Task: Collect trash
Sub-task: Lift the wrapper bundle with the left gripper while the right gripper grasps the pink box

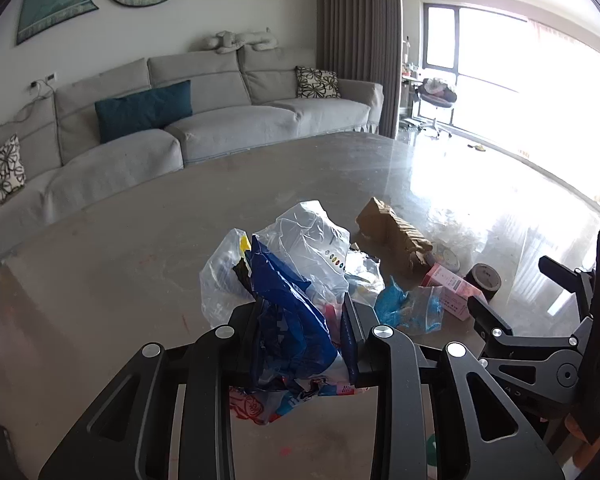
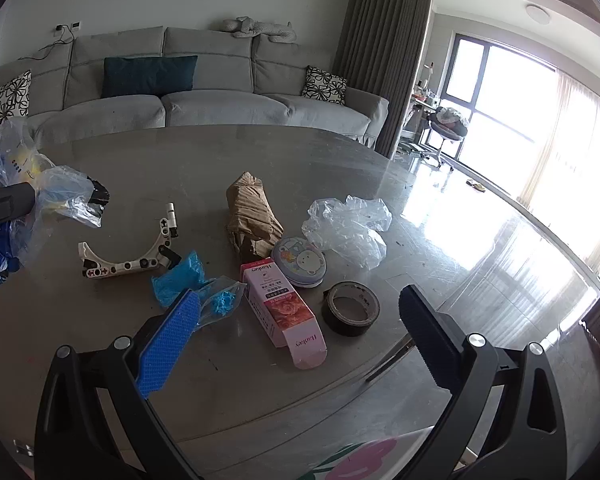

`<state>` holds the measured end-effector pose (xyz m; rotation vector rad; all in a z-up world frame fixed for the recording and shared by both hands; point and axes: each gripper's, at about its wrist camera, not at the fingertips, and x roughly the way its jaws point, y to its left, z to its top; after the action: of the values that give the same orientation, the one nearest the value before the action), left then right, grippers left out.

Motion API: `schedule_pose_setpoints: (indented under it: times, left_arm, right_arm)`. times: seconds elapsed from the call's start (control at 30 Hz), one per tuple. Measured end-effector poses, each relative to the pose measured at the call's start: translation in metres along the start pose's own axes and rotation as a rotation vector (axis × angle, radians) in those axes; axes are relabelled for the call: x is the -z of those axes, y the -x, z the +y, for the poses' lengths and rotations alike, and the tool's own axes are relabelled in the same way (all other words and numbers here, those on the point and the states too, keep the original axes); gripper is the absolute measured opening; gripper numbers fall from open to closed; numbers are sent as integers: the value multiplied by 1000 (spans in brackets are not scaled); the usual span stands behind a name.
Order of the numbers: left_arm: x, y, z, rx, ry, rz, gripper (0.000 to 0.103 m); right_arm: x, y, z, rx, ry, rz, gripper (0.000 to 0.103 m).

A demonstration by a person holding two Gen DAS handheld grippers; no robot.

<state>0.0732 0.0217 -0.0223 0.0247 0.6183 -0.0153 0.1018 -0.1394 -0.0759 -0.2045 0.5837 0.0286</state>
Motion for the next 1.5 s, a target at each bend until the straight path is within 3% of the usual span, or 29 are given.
schedule_pose_setpoints:
  times: [0.5, 1.0, 1.23, 1.4, 1.47, 1.5]
  left_arm:
    - [1, -23, -27, 0, -32, 11, 31]
    - [2, -48, -36, -37, -31, 43, 31]
    - [4, -56, -38, -42, -26, 59, 31]
    - [3, -57, -39, -47, -33, 58, 31]
    - [3, -57, -39, -49, -31, 58, 31]
    - [3, -57, -40, -48, -30, 58, 31]
  right_arm:
    - [24, -44, -9, -49, 49, 34, 99]
    - [20, -66, 5, -117, 85, 27, 99]
    - [16, -74, 0, -136, 66, 32, 99]
    - [16, -79, -8, -204, 10, 53, 98]
    - [16, -78, -10, -221, 0, 53, 94]
    - [16, -76, -9, -228, 7, 50, 86]
